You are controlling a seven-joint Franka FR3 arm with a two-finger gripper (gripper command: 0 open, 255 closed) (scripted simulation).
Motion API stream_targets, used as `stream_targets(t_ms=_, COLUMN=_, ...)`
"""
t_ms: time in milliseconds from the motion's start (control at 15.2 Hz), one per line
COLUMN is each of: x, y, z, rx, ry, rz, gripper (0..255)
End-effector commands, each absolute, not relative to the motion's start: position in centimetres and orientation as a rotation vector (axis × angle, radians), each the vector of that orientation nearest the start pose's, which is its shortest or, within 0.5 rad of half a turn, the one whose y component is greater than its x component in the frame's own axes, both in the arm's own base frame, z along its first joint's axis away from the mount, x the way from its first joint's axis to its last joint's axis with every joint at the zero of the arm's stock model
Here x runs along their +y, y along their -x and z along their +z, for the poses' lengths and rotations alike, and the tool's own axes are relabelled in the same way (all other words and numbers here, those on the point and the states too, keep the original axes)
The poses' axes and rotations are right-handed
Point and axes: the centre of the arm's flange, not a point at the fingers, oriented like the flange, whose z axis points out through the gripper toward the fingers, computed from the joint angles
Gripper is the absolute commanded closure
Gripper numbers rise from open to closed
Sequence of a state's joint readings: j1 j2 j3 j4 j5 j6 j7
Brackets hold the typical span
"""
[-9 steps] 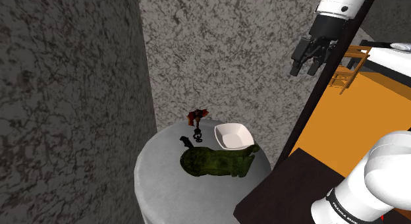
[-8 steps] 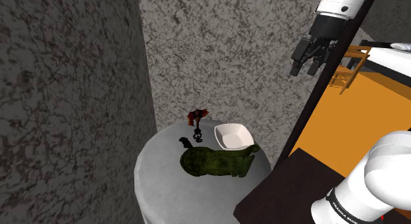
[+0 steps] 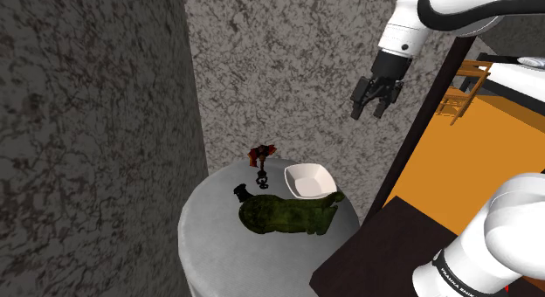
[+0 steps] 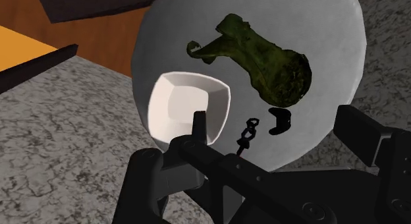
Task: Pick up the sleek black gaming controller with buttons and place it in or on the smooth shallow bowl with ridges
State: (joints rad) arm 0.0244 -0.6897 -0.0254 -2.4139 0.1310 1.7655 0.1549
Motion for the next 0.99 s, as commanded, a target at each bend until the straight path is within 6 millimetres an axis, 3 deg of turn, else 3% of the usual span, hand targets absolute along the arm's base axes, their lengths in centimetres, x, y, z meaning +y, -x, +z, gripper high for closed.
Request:
stream_targets(t_ms=0, x=1.6, y=-36.2, z=52.7, rx=0.252, ry=2.978, rz=-0.046, gripper=0)
stream_targets(t_ms=924, x=6.6, y=-47.1, z=38.7, rx=0.200, ry=2.950, rz=-0.042, gripper=0)
